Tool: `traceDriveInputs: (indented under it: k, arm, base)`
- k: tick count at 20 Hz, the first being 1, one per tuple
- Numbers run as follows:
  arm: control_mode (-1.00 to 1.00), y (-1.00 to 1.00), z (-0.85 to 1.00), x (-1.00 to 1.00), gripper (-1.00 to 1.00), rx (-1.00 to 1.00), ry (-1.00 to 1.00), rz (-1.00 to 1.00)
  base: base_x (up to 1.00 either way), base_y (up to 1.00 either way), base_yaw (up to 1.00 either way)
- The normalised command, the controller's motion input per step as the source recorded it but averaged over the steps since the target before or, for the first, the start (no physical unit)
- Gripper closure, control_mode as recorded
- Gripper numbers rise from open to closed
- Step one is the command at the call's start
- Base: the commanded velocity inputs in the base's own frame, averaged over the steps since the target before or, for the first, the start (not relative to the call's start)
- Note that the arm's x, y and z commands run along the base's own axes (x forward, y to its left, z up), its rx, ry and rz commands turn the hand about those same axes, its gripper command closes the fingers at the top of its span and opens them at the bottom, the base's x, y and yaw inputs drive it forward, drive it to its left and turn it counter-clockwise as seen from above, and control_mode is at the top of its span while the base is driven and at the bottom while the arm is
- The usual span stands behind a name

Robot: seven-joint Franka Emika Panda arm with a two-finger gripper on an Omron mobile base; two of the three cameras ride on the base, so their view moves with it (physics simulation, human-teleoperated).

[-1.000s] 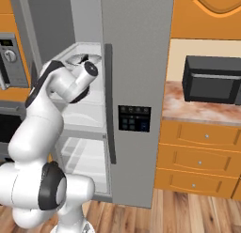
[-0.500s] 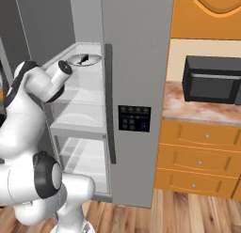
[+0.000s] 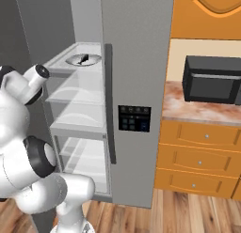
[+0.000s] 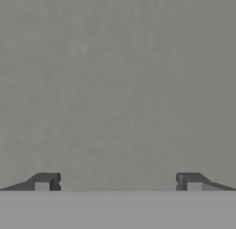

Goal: Retrieve the fish from the fridge and place it on the saucepan with marinade on the stove.

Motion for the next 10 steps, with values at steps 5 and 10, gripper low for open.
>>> traceDriveInputs:
  k: [5, 10]
  arm:
    - [-1.0, 0.15, 0.0, 0.11, -1.0, 0.0, 0.0, -0.01]
    - [-1.0, 0.03, 0.1, 0.14, -1.0, 0.0, 0.11, -0.19]
  base:
    - [0.0, 0.0, 0.0]
    - [0.0, 0.0, 0.0]
